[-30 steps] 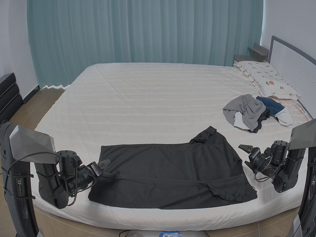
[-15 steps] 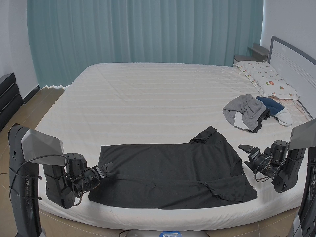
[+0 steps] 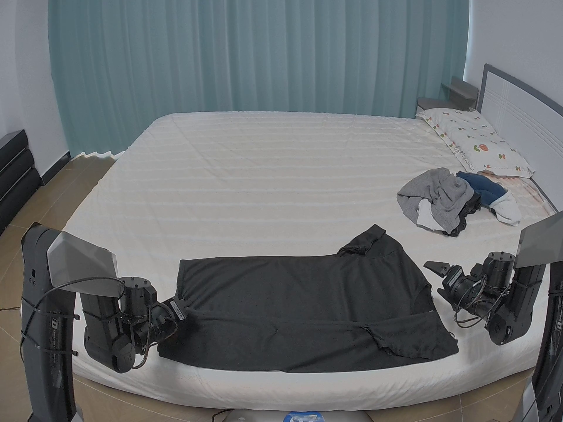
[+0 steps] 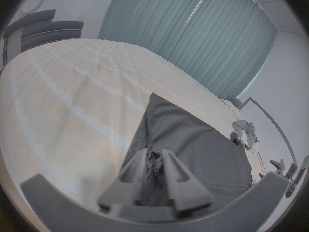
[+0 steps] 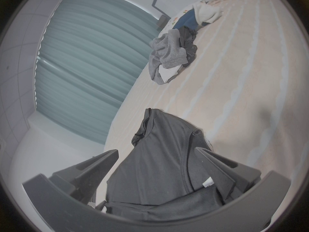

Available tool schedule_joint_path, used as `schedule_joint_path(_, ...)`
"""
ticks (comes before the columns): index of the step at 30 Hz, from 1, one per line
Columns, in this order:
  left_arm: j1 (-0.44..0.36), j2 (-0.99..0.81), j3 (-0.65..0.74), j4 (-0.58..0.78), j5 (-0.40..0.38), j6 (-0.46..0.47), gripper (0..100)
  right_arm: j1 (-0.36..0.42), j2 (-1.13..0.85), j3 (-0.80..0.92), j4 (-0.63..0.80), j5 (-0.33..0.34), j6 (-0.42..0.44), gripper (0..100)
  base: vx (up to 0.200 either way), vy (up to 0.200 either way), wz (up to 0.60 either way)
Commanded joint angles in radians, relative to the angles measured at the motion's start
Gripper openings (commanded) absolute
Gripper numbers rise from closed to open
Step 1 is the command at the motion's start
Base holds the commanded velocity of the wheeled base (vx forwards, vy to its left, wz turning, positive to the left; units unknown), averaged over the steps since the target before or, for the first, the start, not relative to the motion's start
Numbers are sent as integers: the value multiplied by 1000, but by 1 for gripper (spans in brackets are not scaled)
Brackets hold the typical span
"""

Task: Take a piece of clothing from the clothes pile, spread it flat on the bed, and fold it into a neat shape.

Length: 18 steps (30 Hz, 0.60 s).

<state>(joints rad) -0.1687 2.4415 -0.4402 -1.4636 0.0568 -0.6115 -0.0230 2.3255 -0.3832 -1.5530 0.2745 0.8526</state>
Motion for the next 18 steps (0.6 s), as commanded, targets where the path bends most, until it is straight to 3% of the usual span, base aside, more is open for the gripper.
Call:
schedule_joint_path(1,14,-1,28,-1,32,-1,0,-2,-17,40,-6,2,-52,100,0,0,0)
schedule_joint_path(11,14,-9,77,-29,37,-1,0,-15,-58,75,110,5,-208,100,0,0,0)
schedule_joint_path(18,15,-9,75,-29,38,-1,0,-15,-63,87,133,8,-242,100,0,0,0)
